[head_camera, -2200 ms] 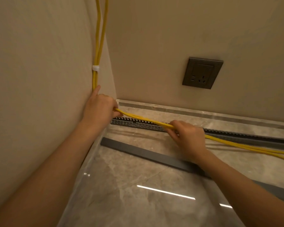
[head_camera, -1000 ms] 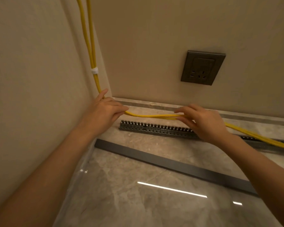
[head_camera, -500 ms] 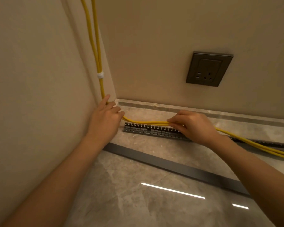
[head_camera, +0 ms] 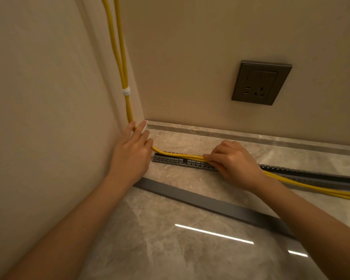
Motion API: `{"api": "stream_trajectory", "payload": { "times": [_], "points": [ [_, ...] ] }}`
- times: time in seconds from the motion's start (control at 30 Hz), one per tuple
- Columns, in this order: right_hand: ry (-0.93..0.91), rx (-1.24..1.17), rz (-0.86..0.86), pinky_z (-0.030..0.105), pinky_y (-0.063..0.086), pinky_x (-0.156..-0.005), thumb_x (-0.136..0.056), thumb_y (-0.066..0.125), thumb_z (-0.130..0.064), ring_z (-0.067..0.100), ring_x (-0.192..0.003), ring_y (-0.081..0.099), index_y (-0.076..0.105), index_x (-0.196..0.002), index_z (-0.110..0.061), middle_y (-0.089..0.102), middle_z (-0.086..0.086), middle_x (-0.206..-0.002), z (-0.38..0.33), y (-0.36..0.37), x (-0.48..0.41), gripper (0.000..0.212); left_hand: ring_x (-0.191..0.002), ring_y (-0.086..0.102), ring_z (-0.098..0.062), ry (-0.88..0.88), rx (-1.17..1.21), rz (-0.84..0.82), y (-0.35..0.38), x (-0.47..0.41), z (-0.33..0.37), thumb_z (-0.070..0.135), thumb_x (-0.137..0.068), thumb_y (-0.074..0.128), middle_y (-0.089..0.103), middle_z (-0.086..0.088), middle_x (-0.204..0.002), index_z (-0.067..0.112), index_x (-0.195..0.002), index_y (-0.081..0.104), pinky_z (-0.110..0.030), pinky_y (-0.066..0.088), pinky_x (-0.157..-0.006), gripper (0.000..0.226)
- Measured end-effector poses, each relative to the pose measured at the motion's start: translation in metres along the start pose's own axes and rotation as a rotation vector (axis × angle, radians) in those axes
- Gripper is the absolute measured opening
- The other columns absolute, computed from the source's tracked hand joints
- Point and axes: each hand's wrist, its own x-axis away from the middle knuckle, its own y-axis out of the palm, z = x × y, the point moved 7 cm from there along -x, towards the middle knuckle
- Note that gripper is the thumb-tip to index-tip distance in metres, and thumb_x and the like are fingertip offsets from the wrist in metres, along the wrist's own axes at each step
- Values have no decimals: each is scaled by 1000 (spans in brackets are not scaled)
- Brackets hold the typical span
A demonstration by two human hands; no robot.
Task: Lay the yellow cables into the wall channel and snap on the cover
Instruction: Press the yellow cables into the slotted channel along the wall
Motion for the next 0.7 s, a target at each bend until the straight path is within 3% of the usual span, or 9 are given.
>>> {"api": "stream_trajectory", "payload": {
  "times": [0.23, 0.4, 0.53, 0.7],
  "points": [
    [46, -10, -74, 38, 48, -79, -89, 60, -22, 27, -97, 60, 63, -118, -11, 68, 7, -111, 1, 17, 9, 31, -141, 22, -31, -26, -106, -147, 6, 1, 13, 20, -86, 52, 48, -13, -140, 6, -118, 62, -54, -2, -112, 36],
    [63, 16, -181, 36, 38, -99, -93, 50, -36, 22, -122, 48, 40, -140, -21, 48, 2, -140, 7, 25, 25, 50, -144, 7, -33, -18, -225, -209, 9, 2, 17, 17, -87, 26, 32, -13, -150, 8, -132, 48, -59, -15, -108, 51],
    [92, -26, -213, 37, 40, -98, -94, 46, -37, 22, -122, 48, 35, -142, -27, 44, 1, -143, 11, 25, 30, 50, -144, 6, -33, -19, -231, -272, 12, 2, 11, 23, -91, 36, 30, -12, -151, 11, -134, 48, -60, -16, -106, 46],
    [100, -2, -243, 36, 44, -91, -95, 45, -36, 22, -113, 52, 34, -141, -33, 49, 0, -138, 13, 27, 26, 47, -144, 1, -32, -45, -226, -300, 13, -1, 5, 24, -89, 30, 29, -12, -152, 10, -133, 49, -60, -20, -105, 50]
  ]
}}
